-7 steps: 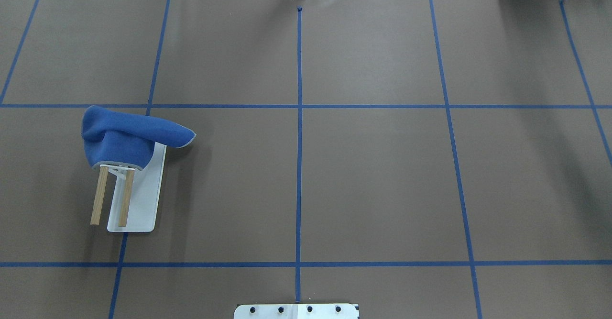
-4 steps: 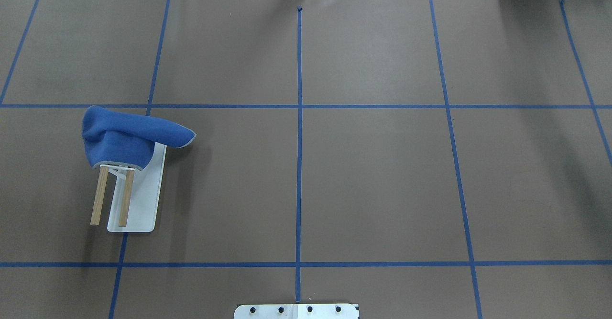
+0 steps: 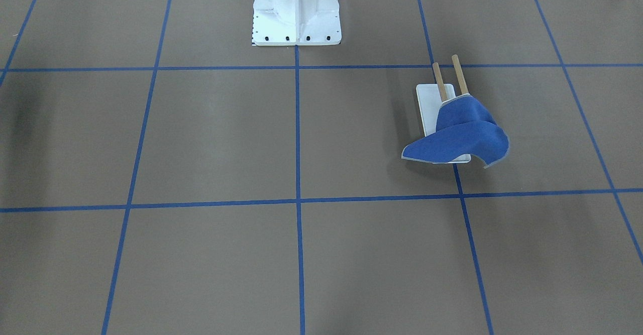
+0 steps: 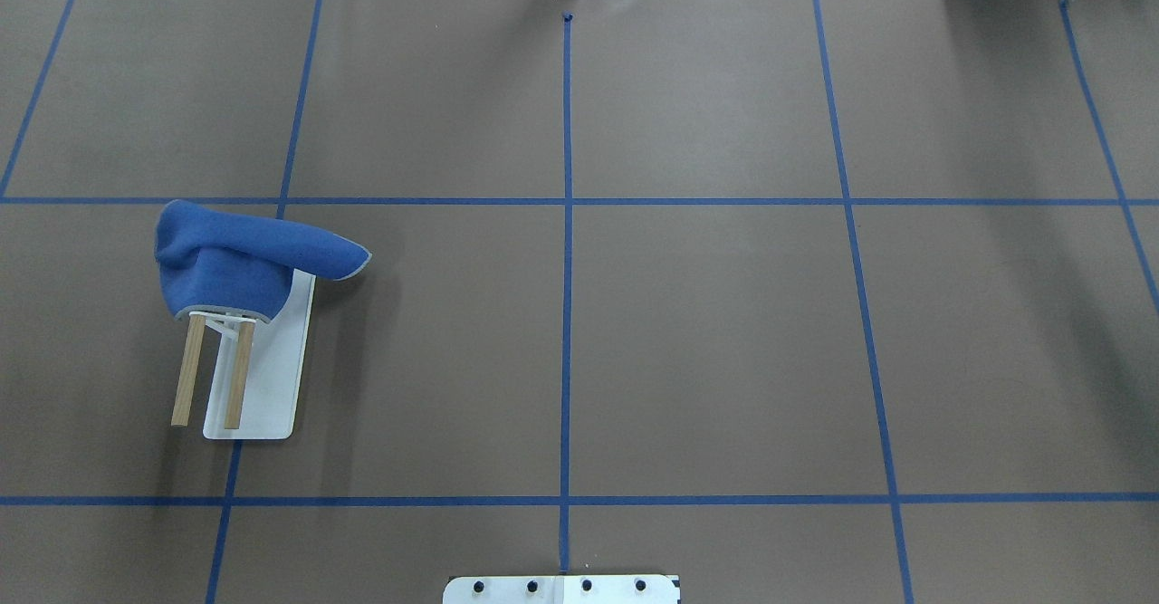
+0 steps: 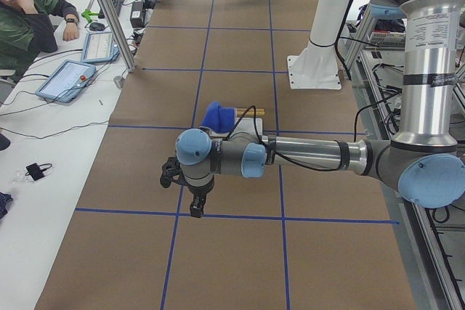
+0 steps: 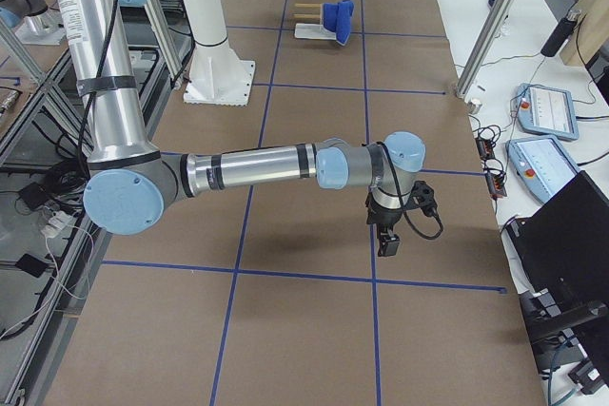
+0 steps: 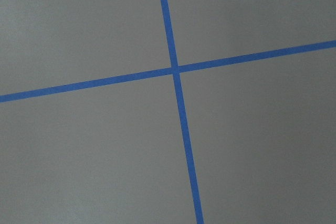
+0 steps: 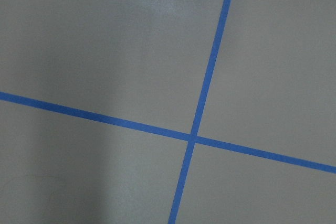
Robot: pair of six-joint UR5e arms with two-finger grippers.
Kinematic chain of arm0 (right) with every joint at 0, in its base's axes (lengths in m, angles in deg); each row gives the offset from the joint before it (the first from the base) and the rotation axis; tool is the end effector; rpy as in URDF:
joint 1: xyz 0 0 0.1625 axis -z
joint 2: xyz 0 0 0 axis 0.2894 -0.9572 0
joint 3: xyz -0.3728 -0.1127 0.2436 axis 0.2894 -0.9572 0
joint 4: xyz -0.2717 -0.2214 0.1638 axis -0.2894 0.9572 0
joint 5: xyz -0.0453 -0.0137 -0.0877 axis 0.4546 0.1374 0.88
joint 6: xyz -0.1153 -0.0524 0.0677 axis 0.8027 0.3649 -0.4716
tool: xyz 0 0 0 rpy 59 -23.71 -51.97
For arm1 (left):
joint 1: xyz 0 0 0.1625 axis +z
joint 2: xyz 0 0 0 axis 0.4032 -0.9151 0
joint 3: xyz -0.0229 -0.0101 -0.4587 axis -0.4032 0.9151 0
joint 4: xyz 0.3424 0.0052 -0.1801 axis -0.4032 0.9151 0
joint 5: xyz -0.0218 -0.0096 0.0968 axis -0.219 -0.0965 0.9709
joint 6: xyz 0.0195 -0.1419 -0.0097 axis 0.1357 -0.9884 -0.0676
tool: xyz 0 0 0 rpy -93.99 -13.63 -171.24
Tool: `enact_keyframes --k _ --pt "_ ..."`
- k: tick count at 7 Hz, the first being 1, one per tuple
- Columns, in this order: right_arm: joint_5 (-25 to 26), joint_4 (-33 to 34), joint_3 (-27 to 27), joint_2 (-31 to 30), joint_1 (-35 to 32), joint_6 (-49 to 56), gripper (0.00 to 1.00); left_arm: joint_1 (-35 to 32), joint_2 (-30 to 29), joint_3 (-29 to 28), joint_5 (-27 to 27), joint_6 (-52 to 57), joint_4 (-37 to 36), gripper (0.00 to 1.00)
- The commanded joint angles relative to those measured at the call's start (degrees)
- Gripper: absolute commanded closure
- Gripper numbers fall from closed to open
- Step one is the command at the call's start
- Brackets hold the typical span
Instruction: Hang towel on rack
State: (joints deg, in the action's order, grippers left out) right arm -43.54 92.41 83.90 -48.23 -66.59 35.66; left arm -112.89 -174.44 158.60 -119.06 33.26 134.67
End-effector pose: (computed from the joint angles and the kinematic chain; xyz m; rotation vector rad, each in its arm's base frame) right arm -0.0157 -0.5476 0.6653 0.0735 -0.6448 -0.2212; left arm -0.0240 -0.4499 0.6976 0.1013 0.7902 0.1454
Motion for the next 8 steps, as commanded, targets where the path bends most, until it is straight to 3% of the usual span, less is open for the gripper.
enact_keyframes --k 1,8 --pt "0.0 0.0 0.2 -0.6 0.0 0.0 0.0 0.0 -0.1 0.2 0.5 0.1 0.4 0.01" --pt "0.0 -0.1 0.5 -3.5 -1.6 0.0 0.0 0.0 1.9 2.0 0.5 0.2 0.5 0.01"
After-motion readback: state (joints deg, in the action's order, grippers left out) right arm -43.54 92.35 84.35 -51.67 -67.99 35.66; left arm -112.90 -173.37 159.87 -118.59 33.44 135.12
